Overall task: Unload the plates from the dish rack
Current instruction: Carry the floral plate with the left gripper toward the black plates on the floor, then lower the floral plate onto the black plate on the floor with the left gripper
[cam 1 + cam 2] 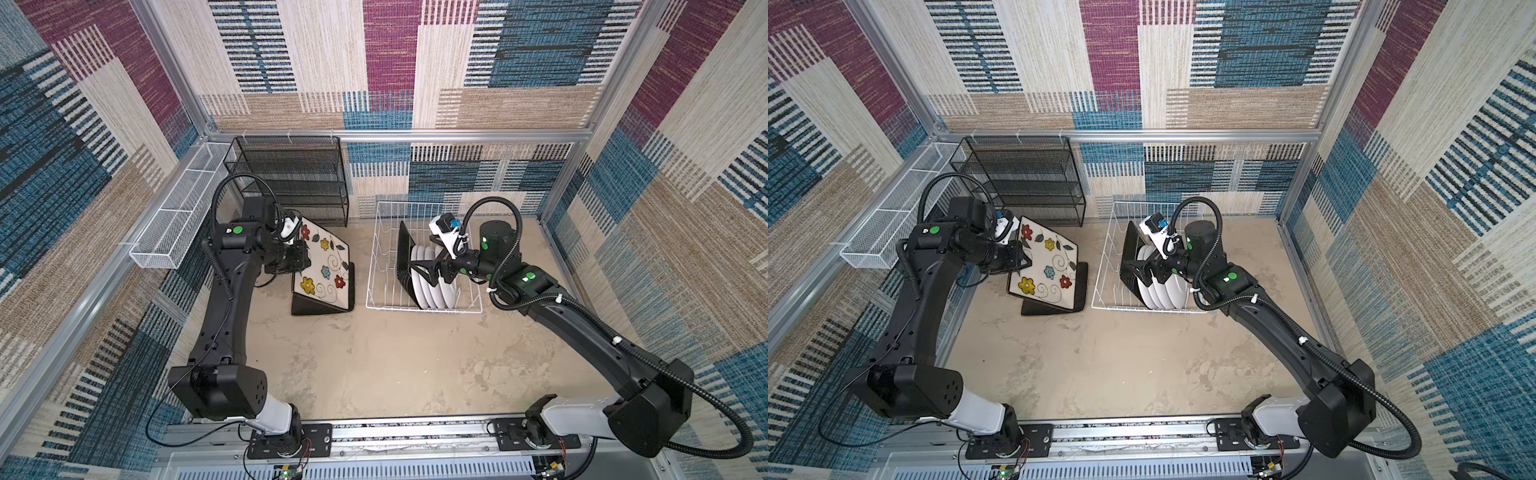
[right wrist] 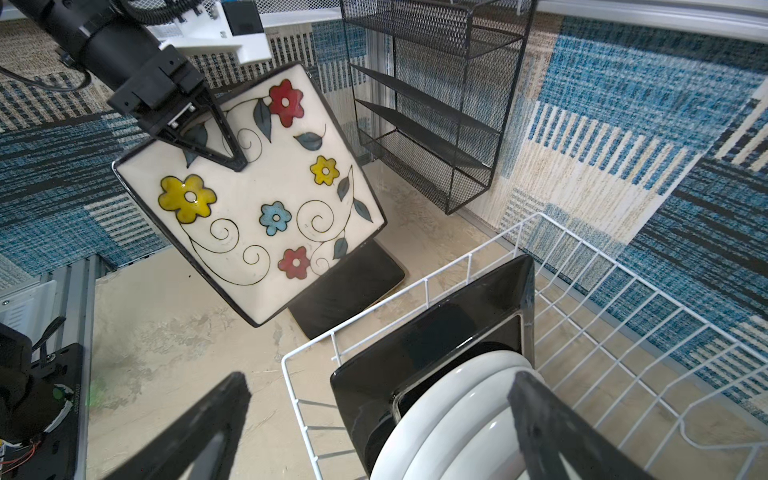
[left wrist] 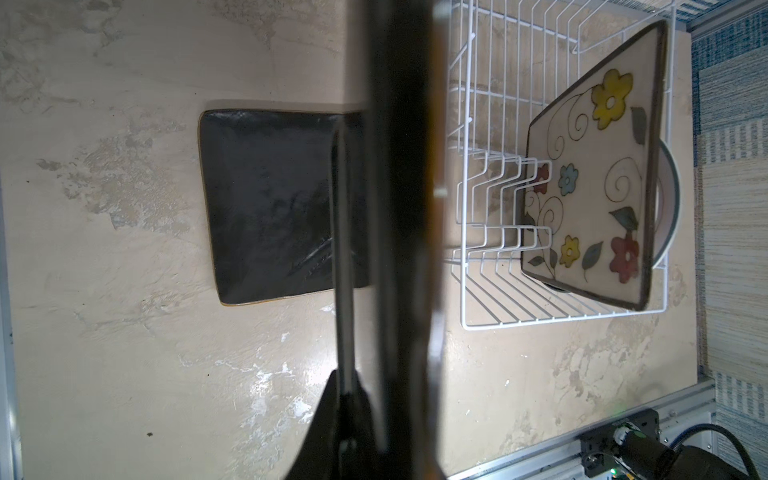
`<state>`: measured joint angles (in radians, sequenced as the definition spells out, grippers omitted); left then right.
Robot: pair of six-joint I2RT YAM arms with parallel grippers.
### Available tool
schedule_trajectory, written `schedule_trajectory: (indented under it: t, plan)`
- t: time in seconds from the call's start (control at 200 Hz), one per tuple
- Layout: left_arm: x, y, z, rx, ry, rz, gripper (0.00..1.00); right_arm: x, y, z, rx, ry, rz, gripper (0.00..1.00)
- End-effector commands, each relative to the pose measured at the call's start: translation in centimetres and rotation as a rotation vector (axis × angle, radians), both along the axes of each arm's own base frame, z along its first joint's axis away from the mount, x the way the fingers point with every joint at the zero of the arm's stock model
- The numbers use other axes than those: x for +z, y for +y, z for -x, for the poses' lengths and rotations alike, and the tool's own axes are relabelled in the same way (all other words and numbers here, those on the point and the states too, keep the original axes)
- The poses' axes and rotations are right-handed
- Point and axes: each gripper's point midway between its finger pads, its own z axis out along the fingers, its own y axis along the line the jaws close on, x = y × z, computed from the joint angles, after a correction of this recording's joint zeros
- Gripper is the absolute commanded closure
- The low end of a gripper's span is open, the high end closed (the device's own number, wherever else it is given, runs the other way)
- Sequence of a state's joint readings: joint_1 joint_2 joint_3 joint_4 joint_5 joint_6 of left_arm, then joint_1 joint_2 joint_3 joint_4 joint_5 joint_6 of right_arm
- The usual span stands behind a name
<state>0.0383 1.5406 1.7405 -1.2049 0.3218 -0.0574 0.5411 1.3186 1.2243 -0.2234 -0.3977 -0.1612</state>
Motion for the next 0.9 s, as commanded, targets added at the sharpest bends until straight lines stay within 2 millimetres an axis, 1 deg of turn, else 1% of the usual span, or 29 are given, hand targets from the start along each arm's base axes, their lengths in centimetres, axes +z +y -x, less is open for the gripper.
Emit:
schedule_trajectory:
  t: [0.0,0.225,0.461,0.481,0.651,0.821,0.896]
  plan:
    - [1.3,-0.9,-2.9,-0.054,-0.131,0.086,1.0,0.4,0.0,-0.1,-0.004,-0.003,-0.006,0.0]
    - [-1.3,-0.4,-4.1,-0.055,-0.084,0.151,1.0,0.1,0.1,-0.5,-0.014,0.004,-0.005,0.0]
    - [-4.1,1.0,-5.3,-0.04,-0.042,0.196,1.0,0.5,0.2,-0.7,-0.019,0.001,-0.004,0.0]
    - [-4.1,0.7,-5.3,-0.054,-0.038,0.224,1.0,0.5,0.2,-0.8,-0.02,0.001,-0.004,0.0]
    - [-5.4,1.1,-6.1,-0.067,-0.015,0.257,1.0,0.5,0.2,-1.0,-0.03,0.011,-0.012,0.0]
    - [-6.5,1.5,-6.8,-0.073,0.006,0.304,1.0,1.1,0.3,-0.8,-0.019,0.004,-0.026,0.0]
    - [-7.4,1.8,-7.0,-0.061,0.026,0.318,1.0,1.2,0.4,-0.9,-0.02,0.001,-0.027,0.0]
